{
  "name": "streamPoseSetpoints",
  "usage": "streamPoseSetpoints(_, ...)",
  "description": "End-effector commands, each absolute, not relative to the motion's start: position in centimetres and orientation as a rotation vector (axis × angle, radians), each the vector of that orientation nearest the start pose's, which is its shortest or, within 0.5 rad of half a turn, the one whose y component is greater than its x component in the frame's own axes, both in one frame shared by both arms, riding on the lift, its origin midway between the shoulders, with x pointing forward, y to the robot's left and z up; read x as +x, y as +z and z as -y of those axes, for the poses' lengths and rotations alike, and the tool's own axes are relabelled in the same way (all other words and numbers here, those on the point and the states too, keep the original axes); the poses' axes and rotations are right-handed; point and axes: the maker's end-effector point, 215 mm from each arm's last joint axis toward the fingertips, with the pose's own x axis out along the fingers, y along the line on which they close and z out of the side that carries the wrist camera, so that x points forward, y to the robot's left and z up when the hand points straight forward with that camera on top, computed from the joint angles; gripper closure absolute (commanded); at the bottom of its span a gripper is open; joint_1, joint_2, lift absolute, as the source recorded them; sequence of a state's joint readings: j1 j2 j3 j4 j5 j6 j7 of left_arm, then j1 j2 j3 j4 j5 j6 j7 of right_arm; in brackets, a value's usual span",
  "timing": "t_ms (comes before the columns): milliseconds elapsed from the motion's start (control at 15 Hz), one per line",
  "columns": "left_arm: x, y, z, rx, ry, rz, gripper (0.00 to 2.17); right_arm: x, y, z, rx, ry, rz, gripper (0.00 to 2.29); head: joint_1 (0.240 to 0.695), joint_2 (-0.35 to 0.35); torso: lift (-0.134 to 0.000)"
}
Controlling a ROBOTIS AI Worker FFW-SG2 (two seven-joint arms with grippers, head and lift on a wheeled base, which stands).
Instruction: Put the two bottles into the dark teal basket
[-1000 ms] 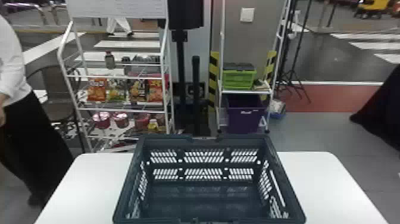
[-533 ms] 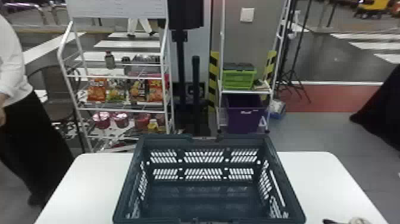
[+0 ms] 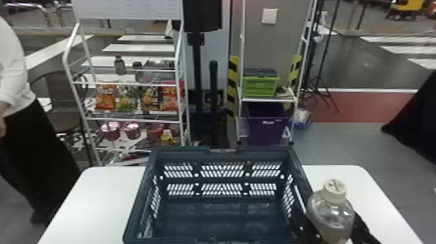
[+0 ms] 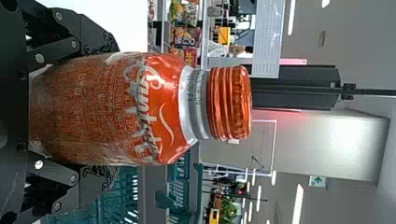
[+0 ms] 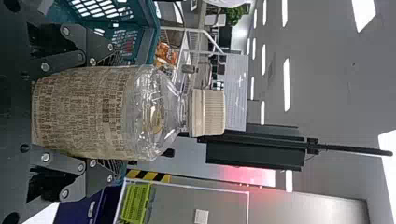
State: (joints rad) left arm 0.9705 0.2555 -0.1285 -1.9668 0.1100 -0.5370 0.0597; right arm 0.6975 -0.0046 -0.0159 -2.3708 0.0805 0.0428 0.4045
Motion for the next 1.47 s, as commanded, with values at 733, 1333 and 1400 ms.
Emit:
streamPoseSetpoints(733,25.4,-40.8,-19.6,-0.032,-0.181,-0.113,2.12,54.6,-29.7,1.9,0.084,0.33,-0.228,1.78,0.499,0.0,0.0)
streamPoseSetpoints(1333,26.6,-41.4,-20.2,-0.038,-0.174,-0.124,2.12,53.7,-39.1,2.9,-0.134,0.334,-0.682,1.77,0.499,0.0,0.0)
streamPoseSetpoints(1400,26.7,-41.4,-20.3,-0.04,-0.174,-0.123,2.12,53.1,-40.3,3.5,-0.156,0.33,-0.736,1.77,0.499,0.0,0.0)
